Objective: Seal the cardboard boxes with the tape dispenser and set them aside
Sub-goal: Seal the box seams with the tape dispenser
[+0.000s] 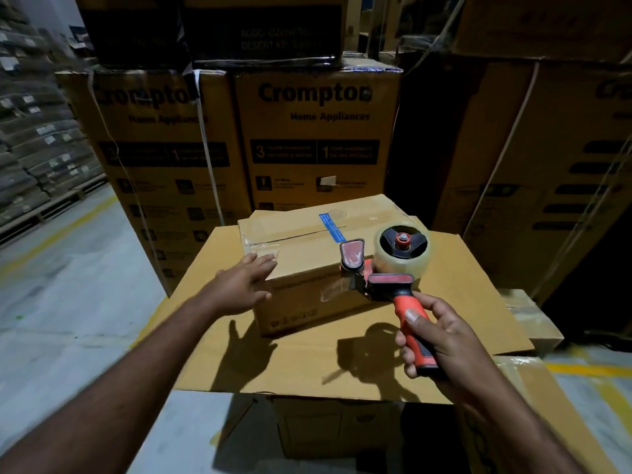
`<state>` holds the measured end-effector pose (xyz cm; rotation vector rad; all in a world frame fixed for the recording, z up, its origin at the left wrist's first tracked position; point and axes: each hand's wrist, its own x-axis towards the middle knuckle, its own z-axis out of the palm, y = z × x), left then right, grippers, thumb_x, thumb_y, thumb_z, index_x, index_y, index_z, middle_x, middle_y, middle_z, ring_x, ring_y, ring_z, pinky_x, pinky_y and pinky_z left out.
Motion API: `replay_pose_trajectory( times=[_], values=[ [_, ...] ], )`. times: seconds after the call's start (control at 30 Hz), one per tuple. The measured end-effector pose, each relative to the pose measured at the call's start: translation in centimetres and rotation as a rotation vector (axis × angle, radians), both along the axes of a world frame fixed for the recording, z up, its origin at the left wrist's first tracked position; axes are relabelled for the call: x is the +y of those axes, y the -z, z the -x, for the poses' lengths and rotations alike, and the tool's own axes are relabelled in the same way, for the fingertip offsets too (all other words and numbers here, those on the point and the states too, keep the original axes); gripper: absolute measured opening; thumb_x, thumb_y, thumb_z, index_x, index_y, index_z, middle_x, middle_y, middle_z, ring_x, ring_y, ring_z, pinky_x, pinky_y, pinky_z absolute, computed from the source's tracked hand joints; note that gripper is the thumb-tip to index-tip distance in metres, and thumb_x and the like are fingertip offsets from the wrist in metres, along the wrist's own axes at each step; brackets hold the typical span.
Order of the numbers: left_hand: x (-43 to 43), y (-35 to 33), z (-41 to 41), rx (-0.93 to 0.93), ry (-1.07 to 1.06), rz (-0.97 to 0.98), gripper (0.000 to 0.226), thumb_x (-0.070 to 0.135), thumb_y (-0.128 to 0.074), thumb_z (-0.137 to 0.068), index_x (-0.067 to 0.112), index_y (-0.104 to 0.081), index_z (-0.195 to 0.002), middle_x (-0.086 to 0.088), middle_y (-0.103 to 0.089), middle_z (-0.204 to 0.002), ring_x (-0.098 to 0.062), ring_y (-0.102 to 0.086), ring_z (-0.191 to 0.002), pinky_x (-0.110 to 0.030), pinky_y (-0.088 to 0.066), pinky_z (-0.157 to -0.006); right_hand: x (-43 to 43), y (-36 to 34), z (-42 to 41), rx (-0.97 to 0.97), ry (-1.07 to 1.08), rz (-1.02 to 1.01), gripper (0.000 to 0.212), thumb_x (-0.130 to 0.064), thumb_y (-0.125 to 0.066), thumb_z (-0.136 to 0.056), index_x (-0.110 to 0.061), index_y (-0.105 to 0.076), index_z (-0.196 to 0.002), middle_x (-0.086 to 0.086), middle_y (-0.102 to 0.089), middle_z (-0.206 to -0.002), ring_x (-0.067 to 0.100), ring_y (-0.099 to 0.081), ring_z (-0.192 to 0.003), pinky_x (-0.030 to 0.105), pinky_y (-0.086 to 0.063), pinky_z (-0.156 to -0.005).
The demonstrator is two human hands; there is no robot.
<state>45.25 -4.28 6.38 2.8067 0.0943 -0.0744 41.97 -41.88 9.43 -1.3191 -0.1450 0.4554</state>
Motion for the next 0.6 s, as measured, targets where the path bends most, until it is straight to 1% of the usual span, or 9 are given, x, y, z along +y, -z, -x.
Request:
replay_pose_trajectory(
  times=[0.03,0.1,0.13,0.2,0.27,0.3,0.37,0.5,0.6],
  values=[
    [-0.9,-0.9,-0.1,0.031,-0.016,-0.034,0.066,0.039,-0.063,-0.097,0.038,-0.032,-0.155,0.018,-0.014,-0.166,-0.018,-0.004,-0.156,-0.068,-0.014,-0.12,0.2,0.0,-0.1,-0.019,0.007,0.006,0.052,-0.023,-0.065,-0.086,-0.031,-0.047,-0.134,0.02,-0.064,-0.082,0.026,-0.056,-0.057,0.034,-0.049,-0.047],
    [-4.0,-3.0,-0.4,-0.081,-0.095,-0.034,0.054,0.042,-0.058,-0.1,0.028,-0.046,-0.15,0.006,-0.033,-0.163,-0.024,-0.027,-0.151,-0.057,-0.028,-0.119,0.6,-0.1,-0.2,-0.07,0.038,0.035,0.053,-0.024,-0.065,-0.086,-0.034,-0.046,-0.135,0.02,-0.065,-0.083,0.027,-0.057,-0.059,0.035,-0.05,-0.048],
    [-6.0,-4.0,-0.5,-0.194,-0.17,0.061,0.048,0.043,-0.056,-0.101,0.024,-0.054,-0.145,0.0,-0.049,-0.153,-0.024,-0.044,-0.141,-0.047,-0.04,-0.112,0.7,-0.1,-0.3,-0.1,0.061,0.051,0.053,-0.025,-0.065,-0.086,-0.036,-0.046,-0.135,0.021,-0.065,-0.084,0.028,-0.058,-0.059,0.036,-0.051,-0.05],
    [-9.9,-5.9,-1.0,-0.27,-0.347,0.505,0.044,0.048,-0.05,-0.103,0.014,-0.068,-0.126,-0.004,-0.071,-0.12,-0.025,-0.066,-0.111,-0.041,-0.054,-0.095,0.9,-0.2,-0.5,-0.167,0.107,0.089,0.055,-0.027,-0.066,-0.086,-0.038,-0.046,-0.136,0.023,-0.065,-0.086,0.028,-0.059,-0.06,0.038,-0.052,-0.051],
    [-12.8,-7.7,-2.1,-0.039,-0.411,1.066,0.059,0.058,-0.043,-0.103,0.006,-0.063,-0.121,-0.009,-0.07,-0.108,-0.03,-0.071,-0.088,-0.047,-0.059,-0.084,0.9,-0.6,-0.8,-0.241,0.15,0.133,0.06,-0.029,-0.067,-0.083,-0.037,-0.044,-0.139,0.026,-0.063,-0.091,0.027,-0.06,-0.059,0.038,-0.054,-0.051],
    [-13.8,-8.4,-2.6,0.088,-0.407,1.244,0.067,0.065,-0.038,-0.101,0.004,-0.057,-0.123,-0.013,-0.066,-0.106,-0.032,-0.069,-0.079,-0.049,-0.06,-0.078,0.8,-0.8,-1.1,-0.276,0.169,0.152,0.062,-0.03,-0.066,-0.083,-0.037,-0.043,-0.14,0.026,-0.062,-0.094,0.027,-0.061,-0.059,0.038,-0.054,-0.05],
    [-15.0,-9.0,-3.5,0.216,-0.396,1.357,0.078,0.074,-0.032,-0.097,0.005,-0.05,-0.128,-0.019,-0.06,-0.103,-0.033,-0.068,-0.071,-0.052,-0.061,-0.07,0.4,-1.3,-2.2,-0.347,0.199,0.178,0.06,-0.027,-0.065,-0.087,-0.037,-0.043,-0.141,0.024,-0.062,-0.095,0.027,-0.062,-0.059,0.038,-0.055,-0.051],
    [-16.2,-7.7,-5.3,0.52,-0.372,1.486,0.087,0.08,-0.032,-0.092,0.002,-0.048,-0.127,-0.032,-0.068,-0.112,-0.046,-0.073,-0.085,-0.054,-0.062,-0.065,-0.9,-2.5,-4.9,-0.475,0.262,0.223,0.056,-0.032,-0.065,-0.087,-0.048,-0.043,-0.137,0.016,-0.063,-0.096,0.027,-0.066,-0.062,0.042,-0.058,-0.053],
    [-17.0,-7.1,-7.2,0.594,-0.407,1.728,0.072,0.068,-0.049,-0.093,-0.001,-0.053,-0.112,-0.028,-0.071,-0.095,-0.036,-0.074,-0.068,-0.044,-0.063,-0.055,-2.0,-2.8,-7.1,-0.549,0.273,0.323,0.058,-0.049,-0.063,-0.078,-0.061,-0.042,-0.131,0.002,-0.058,-0.115,0.027,-0.068,-0.081,0.048,-0.061,-0.064]
  ],
)
